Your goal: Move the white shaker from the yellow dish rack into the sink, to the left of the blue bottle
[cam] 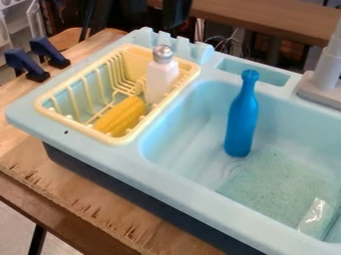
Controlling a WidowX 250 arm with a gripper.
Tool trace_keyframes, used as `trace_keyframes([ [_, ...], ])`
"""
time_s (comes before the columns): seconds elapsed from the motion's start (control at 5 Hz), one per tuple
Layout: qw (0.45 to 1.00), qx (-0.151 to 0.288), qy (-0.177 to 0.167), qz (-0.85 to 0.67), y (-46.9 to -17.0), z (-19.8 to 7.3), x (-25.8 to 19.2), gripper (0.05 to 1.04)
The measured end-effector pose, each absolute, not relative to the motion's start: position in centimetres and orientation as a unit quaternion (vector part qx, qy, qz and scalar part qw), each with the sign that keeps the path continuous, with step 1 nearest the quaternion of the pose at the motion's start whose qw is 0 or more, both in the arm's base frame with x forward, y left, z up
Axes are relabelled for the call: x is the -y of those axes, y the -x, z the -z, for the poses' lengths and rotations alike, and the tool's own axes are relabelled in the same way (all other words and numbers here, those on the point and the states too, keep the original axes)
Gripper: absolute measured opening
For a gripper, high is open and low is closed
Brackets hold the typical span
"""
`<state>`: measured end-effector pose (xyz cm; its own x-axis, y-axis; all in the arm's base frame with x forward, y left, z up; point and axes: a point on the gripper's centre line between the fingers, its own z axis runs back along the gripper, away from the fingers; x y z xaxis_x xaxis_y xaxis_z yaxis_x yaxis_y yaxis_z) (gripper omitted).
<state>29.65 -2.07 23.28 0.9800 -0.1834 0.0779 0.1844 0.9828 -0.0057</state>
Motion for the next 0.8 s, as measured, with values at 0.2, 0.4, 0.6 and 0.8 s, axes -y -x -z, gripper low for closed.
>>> trace_keyframes([
  [0.2,0.995,0.022,0.007,0.093,-29.7,-22.2,2.0,1.002],
  [0.4,0.992,0.046,0.017,0.119,-30.5,-20.9,1.5,1.002],
  [0.6,0.987,0.057,0.040,0.145,-31.2,-20.4,1.0,1.002],
  [0.8,0.988,0.045,0.045,0.144,-32.1,-18.8,0.7,1.002],
])
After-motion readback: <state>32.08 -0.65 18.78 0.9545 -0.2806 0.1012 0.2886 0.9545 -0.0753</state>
